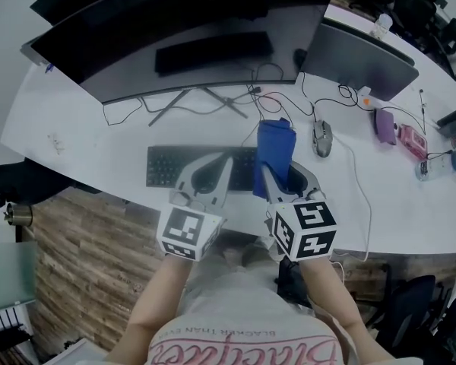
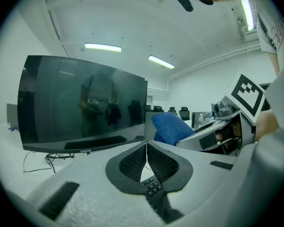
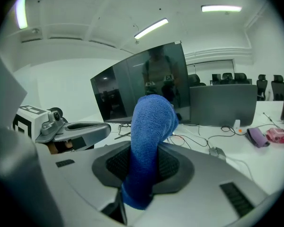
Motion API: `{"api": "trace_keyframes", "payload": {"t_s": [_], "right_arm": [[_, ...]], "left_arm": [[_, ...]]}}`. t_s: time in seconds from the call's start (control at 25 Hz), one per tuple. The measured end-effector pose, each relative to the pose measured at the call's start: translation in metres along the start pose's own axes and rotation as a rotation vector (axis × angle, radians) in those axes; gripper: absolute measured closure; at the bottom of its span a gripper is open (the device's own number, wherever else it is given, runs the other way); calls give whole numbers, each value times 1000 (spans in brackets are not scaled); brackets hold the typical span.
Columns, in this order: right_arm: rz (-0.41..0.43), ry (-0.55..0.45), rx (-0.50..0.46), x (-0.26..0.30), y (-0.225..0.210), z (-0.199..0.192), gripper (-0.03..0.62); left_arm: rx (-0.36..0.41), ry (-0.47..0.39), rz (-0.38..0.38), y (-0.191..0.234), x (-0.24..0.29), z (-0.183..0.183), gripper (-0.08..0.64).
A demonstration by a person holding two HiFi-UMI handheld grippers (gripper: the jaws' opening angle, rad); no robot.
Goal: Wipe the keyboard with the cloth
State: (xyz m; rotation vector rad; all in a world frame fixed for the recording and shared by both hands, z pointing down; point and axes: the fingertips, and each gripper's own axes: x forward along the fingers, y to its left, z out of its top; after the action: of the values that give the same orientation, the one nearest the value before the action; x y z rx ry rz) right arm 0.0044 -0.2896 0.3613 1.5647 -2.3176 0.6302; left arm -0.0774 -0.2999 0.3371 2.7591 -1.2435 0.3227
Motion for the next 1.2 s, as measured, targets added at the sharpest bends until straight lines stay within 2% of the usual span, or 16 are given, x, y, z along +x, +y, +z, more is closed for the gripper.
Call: {"api": "trace_keyframes", "payload": {"t_s": [0.24, 0.48, 0.6, 0.8, 0.96, 1.2], "right_arm": [[64, -113, -88, 5, 48, 26, 489], [112, -186, -133, 10, 89, 41, 489], [114, -225, -157, 12, 105, 49, 489], [115, -322, -208, 13, 127, 64, 489], [121, -390, -243, 16, 145, 74, 489], [102, -443, -257, 17, 156, 82, 489]], "left_arm": [[18, -65, 3, 19, -23, 21, 554], [35, -128, 13, 37, -45, 42, 554], [66, -155, 19, 46, -55, 49, 554], [55, -192, 29, 60, -70, 58, 554], [95, -227, 26, 70, -79, 64, 554], [104, -248, 31, 80, -87, 64, 554]]}}
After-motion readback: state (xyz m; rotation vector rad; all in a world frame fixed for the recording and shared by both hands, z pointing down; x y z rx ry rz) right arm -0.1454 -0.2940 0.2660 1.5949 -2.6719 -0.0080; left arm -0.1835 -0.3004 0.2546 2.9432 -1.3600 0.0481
